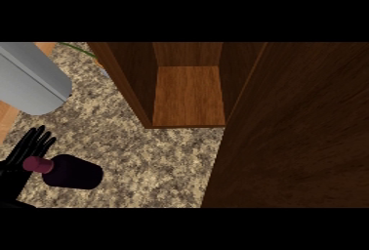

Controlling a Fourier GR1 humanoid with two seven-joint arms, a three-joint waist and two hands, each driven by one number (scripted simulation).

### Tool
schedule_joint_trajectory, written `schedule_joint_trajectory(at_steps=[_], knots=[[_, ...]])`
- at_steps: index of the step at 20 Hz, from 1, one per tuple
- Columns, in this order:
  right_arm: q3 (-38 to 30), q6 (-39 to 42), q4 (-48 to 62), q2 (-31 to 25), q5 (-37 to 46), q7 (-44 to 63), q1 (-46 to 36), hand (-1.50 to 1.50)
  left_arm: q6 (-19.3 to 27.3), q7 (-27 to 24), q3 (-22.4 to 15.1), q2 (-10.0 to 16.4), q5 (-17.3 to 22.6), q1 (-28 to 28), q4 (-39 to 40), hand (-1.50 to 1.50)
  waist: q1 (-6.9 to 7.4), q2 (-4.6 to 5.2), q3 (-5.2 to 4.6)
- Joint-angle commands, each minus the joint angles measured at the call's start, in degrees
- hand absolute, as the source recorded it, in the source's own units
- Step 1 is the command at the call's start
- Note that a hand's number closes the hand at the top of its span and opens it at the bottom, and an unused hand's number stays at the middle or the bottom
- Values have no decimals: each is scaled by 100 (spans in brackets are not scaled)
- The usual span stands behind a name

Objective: Pick up the wine, place it into the cabinet and close the cabinet

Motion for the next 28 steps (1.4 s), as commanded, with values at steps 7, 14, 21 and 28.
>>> schedule_joint_trajectory(at_steps=[7, 14, 21, 28], knots=[[63, -97, -1135, -414, 718, 513, 113, -150, 215, -1629, -106, 226, -965, -248, 1624, -150, -22, -7, -4], [540, -303, -888, -513, 686, -219, 607, -150, 35, -1609, -446, 128, -951, -831, 2646, -150, -56, 1, 4], [504, -363, -1097, -833, 671, -146, 571, -150, -79, -2026, -632, 281, -1016, -1038, 3238, -150, -100, -10, -3], [509, -555, -1091, -858, 630, -2, 421, -150, 185, -2467, -979, 31, -1137, -980, 3310, -150, -56, -25, -5]])
